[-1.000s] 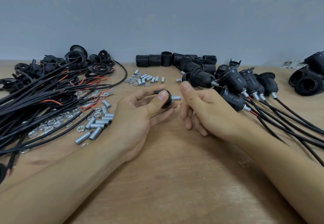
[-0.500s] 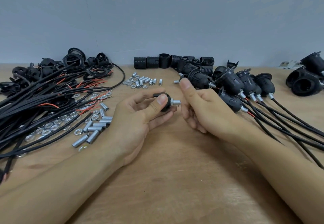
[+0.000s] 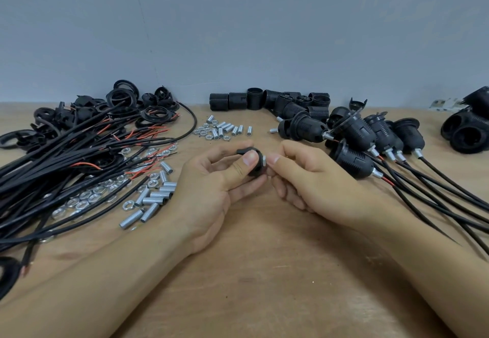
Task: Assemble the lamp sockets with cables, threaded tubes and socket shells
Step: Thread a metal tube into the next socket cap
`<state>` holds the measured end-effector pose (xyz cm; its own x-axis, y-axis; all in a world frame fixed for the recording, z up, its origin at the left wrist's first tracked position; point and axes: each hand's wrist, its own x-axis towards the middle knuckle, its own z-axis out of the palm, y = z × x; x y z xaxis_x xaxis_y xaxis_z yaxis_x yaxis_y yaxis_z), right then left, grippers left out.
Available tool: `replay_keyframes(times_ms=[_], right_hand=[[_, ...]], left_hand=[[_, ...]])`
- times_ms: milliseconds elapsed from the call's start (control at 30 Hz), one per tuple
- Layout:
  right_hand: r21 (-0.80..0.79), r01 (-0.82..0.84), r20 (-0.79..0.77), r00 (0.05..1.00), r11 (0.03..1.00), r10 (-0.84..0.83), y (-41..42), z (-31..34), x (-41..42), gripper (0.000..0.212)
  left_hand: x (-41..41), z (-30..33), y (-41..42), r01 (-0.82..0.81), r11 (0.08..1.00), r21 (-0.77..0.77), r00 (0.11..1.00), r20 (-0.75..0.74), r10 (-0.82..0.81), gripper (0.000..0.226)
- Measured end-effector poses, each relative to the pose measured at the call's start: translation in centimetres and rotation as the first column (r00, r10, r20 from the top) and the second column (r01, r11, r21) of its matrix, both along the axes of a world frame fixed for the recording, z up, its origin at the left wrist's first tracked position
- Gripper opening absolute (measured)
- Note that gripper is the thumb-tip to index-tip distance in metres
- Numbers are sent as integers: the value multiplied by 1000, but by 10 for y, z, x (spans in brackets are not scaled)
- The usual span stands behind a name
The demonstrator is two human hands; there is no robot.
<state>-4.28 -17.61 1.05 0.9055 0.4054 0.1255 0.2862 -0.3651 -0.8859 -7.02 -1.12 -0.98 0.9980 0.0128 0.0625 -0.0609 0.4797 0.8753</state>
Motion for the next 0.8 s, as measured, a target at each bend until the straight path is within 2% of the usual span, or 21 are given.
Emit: replay_keyframes(times_ms=[67, 133, 200, 300, 400, 500, 533, 567, 633, 667, 733, 800], right_hand=[[30, 4, -14, 1000, 1000, -4, 0, -1, 0, 32], [107, 15, -133, 991, 994, 0, 1, -1, -1, 34], [194, 19, -276, 961, 981, 36, 1, 0, -1, 35], [311, 76, -443, 893, 947, 74, 2, 2, -1, 40], [303, 127, -470, 882, 945, 32, 4, 2, 0, 45], [216, 125, -352, 935, 968, -42, 1, 3, 0, 46], [133, 129, -232, 968, 983, -96, -1, 3, 0, 47], [14, 150, -49, 988, 989, -149, -2, 3, 0, 45], [-144, 260, 336, 920, 955, -200, -2, 4, 1, 32], [-150, 317, 450, 865, 937, -221, 0, 7, 2, 25], [-142, 379, 559, 793, 915, -242, 9, 18, 5, 16], [-222, 336, 575, 803, 915, -156, 27, 34, 9, 13]], left_hand=[[0, -1, 0, 8, 1000, 15, 1000, 23, -8, 43], [0, -1, 0, -18, 997, 72, 996, 92, 12, 39], [1, 0, 1, -79, 977, 199, 978, 208, 37, 35], [2, 0, 2, -173, 899, 402, 927, 374, 11, 32], [1, -2, 0, -180, 879, 442, 932, 362, 9, 30], [2, -2, -3, -148, 909, 389, 967, 249, 51, 36], [3, -2, -3, -147, 908, 392, 974, 219, 64, 36], [4, -1, -2, -144, 903, 406, 979, 193, 69, 35], [5, -2, -2, -119, 896, 428, 987, 146, 61, 36], [6, -2, -1, -103, 896, 432, 991, 125, 54, 36], [8, -2, -1, -76, 894, 441, 995, 87, 42, 29], [10, -3, 0, -49, 877, 479, 997, 71, 17, 23]])
